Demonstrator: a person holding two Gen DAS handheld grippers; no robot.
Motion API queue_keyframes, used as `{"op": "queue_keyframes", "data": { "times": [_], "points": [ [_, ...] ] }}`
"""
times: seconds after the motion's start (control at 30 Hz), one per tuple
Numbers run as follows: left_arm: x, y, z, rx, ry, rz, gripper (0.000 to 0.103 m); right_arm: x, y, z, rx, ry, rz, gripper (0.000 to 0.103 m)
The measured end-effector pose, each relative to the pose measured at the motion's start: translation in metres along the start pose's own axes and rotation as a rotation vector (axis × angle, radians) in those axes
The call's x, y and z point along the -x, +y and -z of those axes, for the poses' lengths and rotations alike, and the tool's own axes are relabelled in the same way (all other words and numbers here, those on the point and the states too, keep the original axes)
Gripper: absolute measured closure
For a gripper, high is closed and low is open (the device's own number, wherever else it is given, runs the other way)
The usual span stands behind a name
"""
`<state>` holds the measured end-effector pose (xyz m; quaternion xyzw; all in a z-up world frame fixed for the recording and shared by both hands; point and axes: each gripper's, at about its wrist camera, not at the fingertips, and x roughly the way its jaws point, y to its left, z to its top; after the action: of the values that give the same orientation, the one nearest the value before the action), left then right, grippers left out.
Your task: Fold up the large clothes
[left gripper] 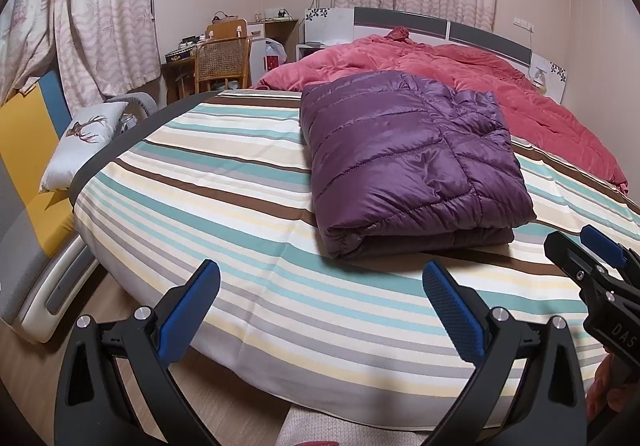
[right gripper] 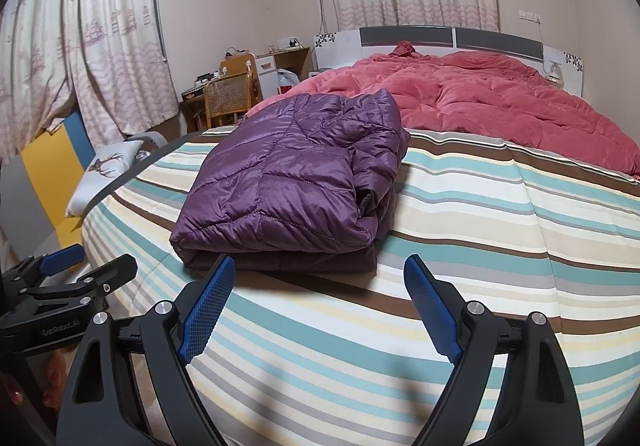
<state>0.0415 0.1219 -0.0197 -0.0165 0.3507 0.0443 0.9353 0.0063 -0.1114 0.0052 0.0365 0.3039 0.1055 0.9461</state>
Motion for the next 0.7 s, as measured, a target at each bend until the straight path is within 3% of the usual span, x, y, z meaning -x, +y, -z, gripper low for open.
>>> {"op": "queue_keyframes", "data": {
  "times": [0.7],
  "points": [
    [0.0009, -0.0023, 0.0021, 0.002, 0.000, 0.006, 0.002, -0.0010, 0.0015, 0.0016, -0.001, 0.007, -0.007, 0.017]
  ]
}}
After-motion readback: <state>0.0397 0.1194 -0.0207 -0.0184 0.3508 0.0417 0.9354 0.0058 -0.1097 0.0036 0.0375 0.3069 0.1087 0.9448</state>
